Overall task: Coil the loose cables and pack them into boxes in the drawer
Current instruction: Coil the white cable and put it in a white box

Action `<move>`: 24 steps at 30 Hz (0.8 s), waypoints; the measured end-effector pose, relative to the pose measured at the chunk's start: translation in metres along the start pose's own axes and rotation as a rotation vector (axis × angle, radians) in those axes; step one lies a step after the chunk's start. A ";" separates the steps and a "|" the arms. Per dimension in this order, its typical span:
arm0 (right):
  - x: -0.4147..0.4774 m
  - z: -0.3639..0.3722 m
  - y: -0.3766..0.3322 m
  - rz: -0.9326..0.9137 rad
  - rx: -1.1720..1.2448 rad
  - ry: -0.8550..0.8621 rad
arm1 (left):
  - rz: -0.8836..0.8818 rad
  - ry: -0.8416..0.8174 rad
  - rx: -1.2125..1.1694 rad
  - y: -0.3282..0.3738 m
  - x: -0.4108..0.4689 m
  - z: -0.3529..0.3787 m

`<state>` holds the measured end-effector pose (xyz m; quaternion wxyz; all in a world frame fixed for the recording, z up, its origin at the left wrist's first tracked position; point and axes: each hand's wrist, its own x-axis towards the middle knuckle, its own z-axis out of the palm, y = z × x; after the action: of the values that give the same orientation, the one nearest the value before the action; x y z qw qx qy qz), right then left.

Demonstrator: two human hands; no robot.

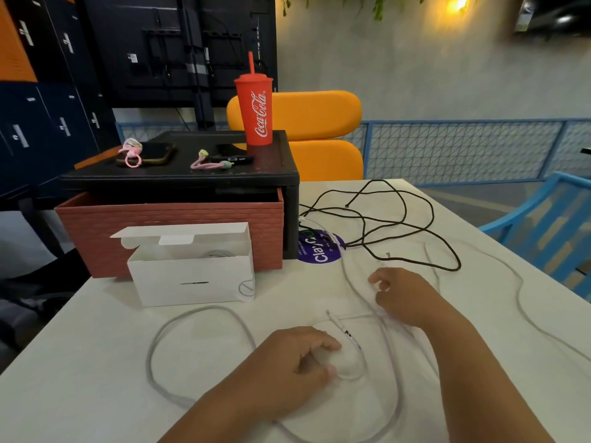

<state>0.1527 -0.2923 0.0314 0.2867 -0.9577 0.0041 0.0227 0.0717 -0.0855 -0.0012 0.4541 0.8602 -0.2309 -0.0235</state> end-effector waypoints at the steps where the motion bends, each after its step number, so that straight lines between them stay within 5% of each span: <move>1: -0.001 -0.003 0.004 0.017 -0.070 -0.023 | 0.019 -0.009 0.037 -0.002 0.001 0.001; 8: -0.009 -0.009 0.000 -0.005 -0.085 -0.007 | 0.047 0.009 0.242 -0.004 0.001 0.000; 14: -0.015 -0.005 -0.012 -0.118 -0.005 -0.068 | -0.082 0.248 0.411 -0.012 0.001 -0.029; 20: -0.013 0.002 -0.018 -0.137 -0.002 0.045 | -0.515 0.436 0.575 -0.023 -0.013 -0.070; 24: -0.009 -0.007 -0.021 -0.072 0.450 0.340 | -0.839 0.368 0.633 -0.030 -0.025 -0.094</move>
<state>0.1447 -0.2788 0.0486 0.4878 -0.8597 0.0228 -0.1498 0.0845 0.0117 0.0259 0.1581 0.9627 0.2186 0.0188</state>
